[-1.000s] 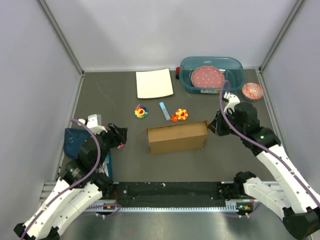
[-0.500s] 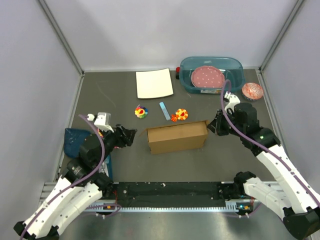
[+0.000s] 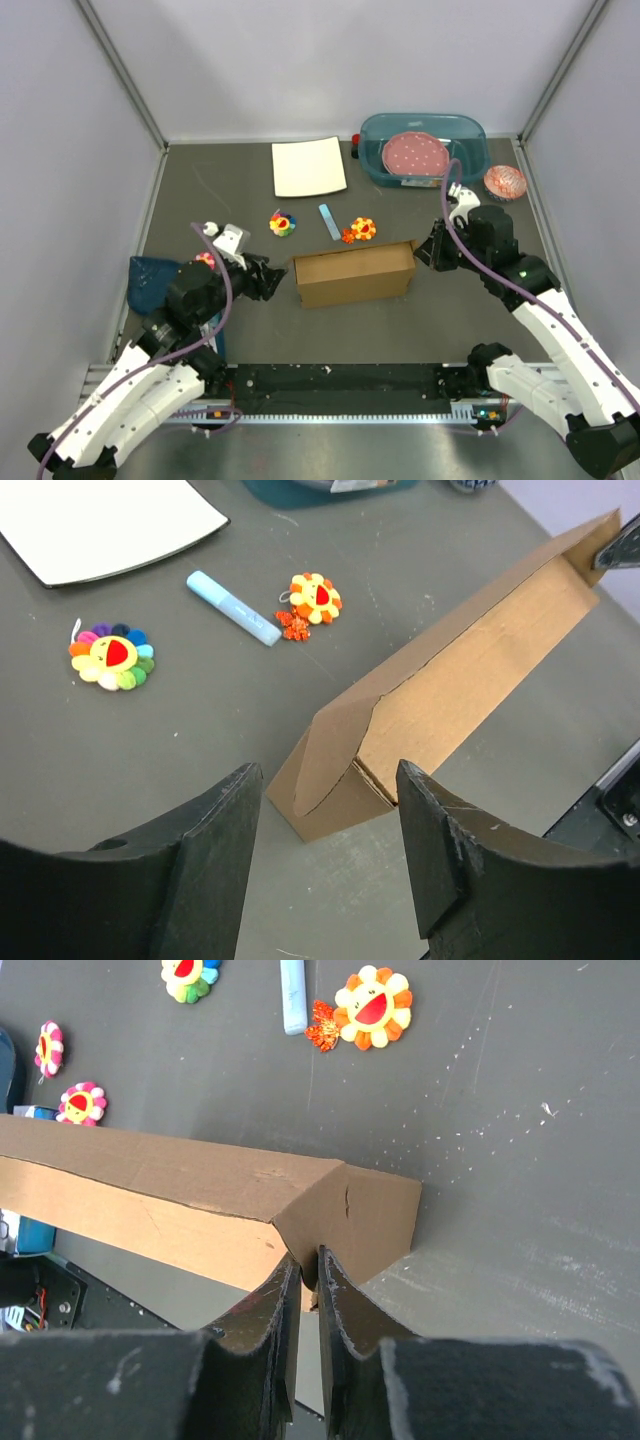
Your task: Fold the paper box
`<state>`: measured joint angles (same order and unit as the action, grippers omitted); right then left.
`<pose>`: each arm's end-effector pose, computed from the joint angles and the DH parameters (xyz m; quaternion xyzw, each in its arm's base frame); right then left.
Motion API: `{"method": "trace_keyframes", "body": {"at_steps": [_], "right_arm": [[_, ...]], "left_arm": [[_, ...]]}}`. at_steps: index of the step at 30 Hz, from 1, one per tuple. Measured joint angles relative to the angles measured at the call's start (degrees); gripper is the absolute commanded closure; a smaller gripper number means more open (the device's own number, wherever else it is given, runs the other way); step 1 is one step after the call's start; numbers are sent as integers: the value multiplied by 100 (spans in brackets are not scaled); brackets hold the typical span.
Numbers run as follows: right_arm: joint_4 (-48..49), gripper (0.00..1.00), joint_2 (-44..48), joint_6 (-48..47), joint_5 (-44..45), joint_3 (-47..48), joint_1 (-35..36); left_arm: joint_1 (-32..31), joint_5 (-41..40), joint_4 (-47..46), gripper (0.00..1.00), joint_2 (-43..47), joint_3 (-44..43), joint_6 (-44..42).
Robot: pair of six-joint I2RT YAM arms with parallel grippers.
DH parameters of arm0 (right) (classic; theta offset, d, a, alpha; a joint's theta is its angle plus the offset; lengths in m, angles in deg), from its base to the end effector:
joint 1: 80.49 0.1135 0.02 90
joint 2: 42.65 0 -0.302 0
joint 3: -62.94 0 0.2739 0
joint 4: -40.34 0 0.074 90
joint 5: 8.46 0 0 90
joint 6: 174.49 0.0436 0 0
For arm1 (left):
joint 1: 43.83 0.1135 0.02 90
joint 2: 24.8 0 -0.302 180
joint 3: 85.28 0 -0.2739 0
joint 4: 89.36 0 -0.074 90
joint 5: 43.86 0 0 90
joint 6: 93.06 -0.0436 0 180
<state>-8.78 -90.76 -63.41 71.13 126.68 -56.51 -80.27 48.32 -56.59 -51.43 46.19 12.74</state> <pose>0.1609 0.0802 0.3476 -0.0651 0.8758 0.2545 0.4048 0.0953 -0.0724 0.3289 0.1500 0.7561 -0.2935 0.5653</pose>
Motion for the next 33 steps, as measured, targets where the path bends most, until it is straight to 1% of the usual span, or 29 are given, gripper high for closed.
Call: {"method": "trace_keyframes", "body": {"at_steps": [4,7,8,9,12,17,18,19,21,22,26,29,33], "right_arm": [[0,89,-2,0,-2,2,0],[-7,90,-7,2,-4,9,0],[-33,90,-13,0,-7,26,0],[-44,90,-28,2,-11,50,0],[-105,90,-66,0,-22,101,0],[-149,91,-103,4,-39,153,0],[-149,91,-107,9,-42,153,0],[-149,92,-107,13,-44,155,0],[-146,93,-107,17,-48,155,0],[-149,94,-107,44,-66,155,0],[-175,96,-116,127,-125,186,0],[-234,98,-125,179,-149,225,0],[-269,100,-146,278,-151,264,0]], "left_arm": [[0,105,2,42,-282,17,-192],[0,83,4,47,-400,22,-297],[0,72,4,53,-424,22,-330],[0,55,4,56,-446,22,-356],[0,2,2,62,-505,22,-407],[0,-11,-4,67,-658,22,-455],[0,-9,-7,70,-702,22,-459],[0,-4,-11,76,-745,22,-461],[0,15,-46,81,-811,22,-455],[0,39,-76,87,-850,22,-444],[0,153,-221,95,-931,22,-393],[2,186,-304,100,-997,22,-367],[2,173,-407,100,-1093,20,-345]]}}
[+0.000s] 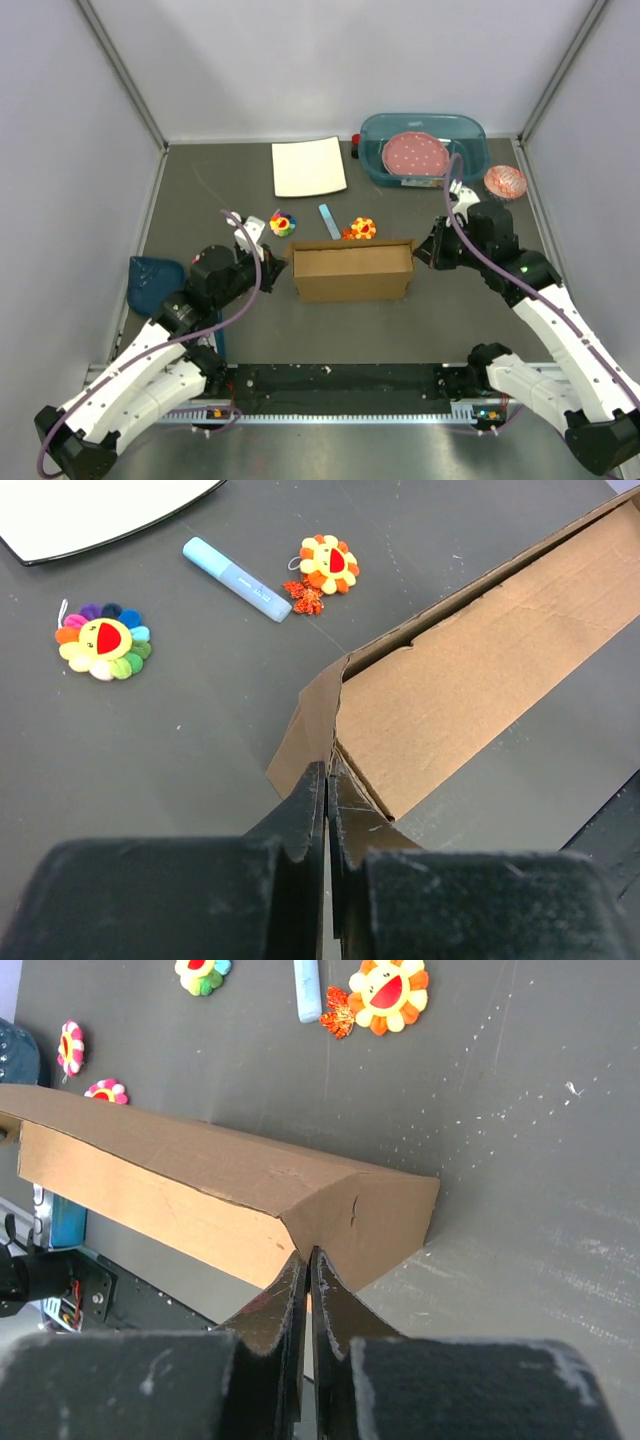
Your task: Fold the paper box
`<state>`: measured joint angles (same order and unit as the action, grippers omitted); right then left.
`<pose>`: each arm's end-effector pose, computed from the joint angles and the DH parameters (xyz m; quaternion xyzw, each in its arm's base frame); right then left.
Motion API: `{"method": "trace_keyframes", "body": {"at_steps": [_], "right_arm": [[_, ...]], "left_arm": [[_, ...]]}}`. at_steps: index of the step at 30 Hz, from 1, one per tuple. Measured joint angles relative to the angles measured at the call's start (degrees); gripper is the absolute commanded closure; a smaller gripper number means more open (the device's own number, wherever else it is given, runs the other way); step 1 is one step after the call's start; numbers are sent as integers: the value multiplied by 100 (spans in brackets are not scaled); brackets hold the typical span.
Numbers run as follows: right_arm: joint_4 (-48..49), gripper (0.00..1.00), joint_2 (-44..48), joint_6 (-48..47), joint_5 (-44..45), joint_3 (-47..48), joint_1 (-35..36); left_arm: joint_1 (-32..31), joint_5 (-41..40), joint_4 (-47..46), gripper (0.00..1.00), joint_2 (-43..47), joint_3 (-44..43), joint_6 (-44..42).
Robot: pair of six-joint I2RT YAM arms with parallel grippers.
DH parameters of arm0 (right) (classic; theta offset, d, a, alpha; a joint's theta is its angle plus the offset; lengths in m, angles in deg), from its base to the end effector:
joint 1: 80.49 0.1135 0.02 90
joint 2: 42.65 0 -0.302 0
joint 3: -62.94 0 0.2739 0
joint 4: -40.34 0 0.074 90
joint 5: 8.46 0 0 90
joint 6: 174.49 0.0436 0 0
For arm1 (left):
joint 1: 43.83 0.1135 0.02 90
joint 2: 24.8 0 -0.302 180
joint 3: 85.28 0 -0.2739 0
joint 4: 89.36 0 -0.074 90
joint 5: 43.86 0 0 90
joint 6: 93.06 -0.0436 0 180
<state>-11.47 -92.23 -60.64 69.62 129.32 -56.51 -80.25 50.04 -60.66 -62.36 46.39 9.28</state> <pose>0.1626 0.0822 0.3557 -0.0489 0.8822 0.2703 0.3824 0.1282 -0.0982 0.3126 0.1882 0.7862 -0.2678 0.5242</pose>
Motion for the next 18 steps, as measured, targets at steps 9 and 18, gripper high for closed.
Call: {"method": "trace_keyframes", "body": {"at_steps": [9,18], "right_arm": [[-162,100,-76,260,-70,186,0],[-385,87,-129,221,-46,505,2]], "left_arm": [[0,-170,-111,100,-114,0,0],[-2,-293,-122,100,-251,-76,-4]]}}
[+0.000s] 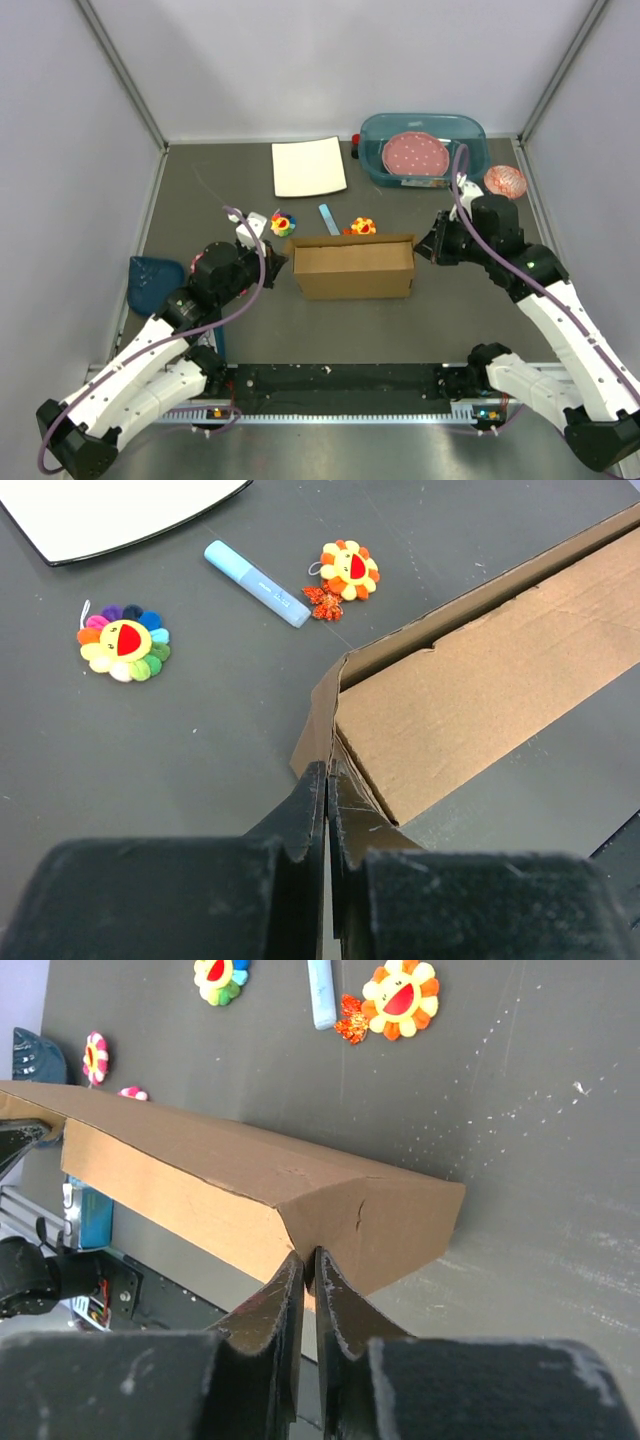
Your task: Fold the paper box
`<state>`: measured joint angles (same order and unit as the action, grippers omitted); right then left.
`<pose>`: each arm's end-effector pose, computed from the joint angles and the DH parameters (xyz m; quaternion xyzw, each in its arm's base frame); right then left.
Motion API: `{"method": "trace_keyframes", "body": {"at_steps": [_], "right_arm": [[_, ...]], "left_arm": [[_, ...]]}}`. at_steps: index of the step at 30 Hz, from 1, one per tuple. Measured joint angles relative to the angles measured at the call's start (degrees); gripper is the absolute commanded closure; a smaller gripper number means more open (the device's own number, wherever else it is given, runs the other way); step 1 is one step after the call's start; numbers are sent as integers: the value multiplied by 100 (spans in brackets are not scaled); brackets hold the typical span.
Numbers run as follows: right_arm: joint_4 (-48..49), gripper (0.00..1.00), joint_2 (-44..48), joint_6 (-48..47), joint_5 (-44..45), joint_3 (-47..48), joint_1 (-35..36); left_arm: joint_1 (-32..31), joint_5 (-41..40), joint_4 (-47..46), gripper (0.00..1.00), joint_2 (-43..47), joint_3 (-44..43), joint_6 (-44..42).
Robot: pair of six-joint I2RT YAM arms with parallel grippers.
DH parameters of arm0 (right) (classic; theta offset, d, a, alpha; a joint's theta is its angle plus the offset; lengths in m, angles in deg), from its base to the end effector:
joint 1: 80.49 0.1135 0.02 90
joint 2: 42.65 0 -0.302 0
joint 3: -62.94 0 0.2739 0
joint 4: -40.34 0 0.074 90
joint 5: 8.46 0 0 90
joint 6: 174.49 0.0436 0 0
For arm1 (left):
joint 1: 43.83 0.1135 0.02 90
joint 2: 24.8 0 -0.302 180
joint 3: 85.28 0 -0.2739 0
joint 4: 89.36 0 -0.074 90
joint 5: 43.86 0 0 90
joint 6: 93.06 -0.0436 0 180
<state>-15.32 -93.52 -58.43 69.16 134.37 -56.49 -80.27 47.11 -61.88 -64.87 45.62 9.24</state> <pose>0.1618 0.0823 0.3769 -0.0338 0.8830 0.2806 0.3748 0.1371 -0.1021 0.3137 0.1745 0.7923 -0.2475 0.5297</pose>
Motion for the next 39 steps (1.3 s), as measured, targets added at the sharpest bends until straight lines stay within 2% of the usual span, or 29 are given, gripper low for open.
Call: {"method": "trace_keyframes", "body": {"at_steps": [2,6,9,25,28,31,32,35,39], "right_arm": [[4,83,0,-42,44,2,0],[9,69,2,-83,129,-4,0],[-4,66,11,-103,214,-33,0],[-31,65,275,-396,516,-481,0],[-79,70,337,-444,527,-553,0],[-114,79,337,-503,538,-553,0],[-114,86,337,-520,538,-553,0],[-111,94,337,-551,529,-553,0],[-103,99,326,-540,485,-549,26]], "left_arm": [[0,0,0,100,-11,-4,-2],[0,2,17,100,-48,-39,-20],[0,4,46,100,-131,-114,-35],[-4,4,164,100,-376,-332,-87],[-4,2,173,100,-400,-354,-114],[-4,2,181,100,-424,-372,-142],[-4,2,181,100,-433,-378,-151],[-4,7,184,100,-448,-387,-155],[-13,48,173,100,-472,-396,-153]]}}
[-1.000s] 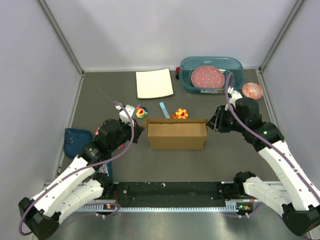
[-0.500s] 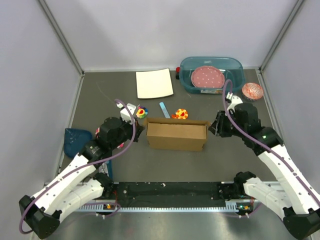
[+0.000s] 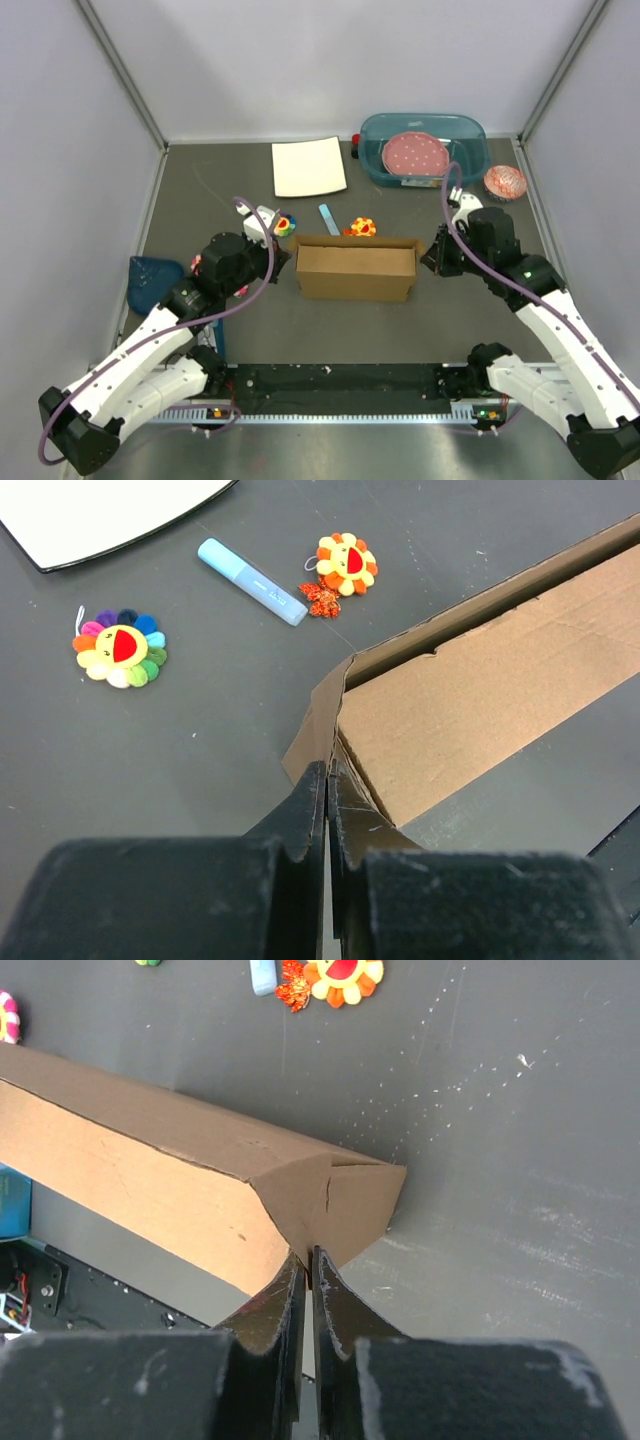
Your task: Fold the paper box
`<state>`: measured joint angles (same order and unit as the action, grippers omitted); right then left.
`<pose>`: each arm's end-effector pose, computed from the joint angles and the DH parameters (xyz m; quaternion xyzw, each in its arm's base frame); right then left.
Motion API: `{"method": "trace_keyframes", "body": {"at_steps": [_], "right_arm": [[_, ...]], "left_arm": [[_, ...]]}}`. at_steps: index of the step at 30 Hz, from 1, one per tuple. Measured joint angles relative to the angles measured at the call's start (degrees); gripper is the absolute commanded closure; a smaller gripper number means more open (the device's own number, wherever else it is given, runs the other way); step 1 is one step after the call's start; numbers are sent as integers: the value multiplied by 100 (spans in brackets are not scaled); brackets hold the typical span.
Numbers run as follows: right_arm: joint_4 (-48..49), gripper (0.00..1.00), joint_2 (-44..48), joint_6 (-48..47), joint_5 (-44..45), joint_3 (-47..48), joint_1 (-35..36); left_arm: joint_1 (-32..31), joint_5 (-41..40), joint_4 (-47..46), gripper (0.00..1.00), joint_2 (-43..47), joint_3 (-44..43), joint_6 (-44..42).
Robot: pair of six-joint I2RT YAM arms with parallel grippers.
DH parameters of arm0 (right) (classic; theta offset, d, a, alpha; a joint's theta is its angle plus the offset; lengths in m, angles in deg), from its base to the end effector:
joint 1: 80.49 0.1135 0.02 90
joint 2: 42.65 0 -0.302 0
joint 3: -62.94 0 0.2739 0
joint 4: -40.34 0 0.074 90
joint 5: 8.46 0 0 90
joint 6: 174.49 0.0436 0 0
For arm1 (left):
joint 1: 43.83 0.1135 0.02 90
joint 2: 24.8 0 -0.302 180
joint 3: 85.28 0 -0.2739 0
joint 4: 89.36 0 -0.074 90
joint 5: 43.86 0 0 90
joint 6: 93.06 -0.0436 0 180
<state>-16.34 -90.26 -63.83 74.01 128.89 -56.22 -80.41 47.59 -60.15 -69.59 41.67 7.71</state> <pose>0.1511 0.0744 0.3500 -0.0569 0.8968 0.2207 0.3792 0.1491 -0.1121 0.3236 0.1910 0.8014 -0.2371 0.5148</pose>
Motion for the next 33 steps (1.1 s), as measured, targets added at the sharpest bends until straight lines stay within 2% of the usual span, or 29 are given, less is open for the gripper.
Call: {"method": "trace_keyframes", "body": {"at_steps": [33], "right_arm": [[-59,100,-470,726,-481,332,-2]], "left_arm": [[4,-170,-4,100,-74,-44,-190]]}}
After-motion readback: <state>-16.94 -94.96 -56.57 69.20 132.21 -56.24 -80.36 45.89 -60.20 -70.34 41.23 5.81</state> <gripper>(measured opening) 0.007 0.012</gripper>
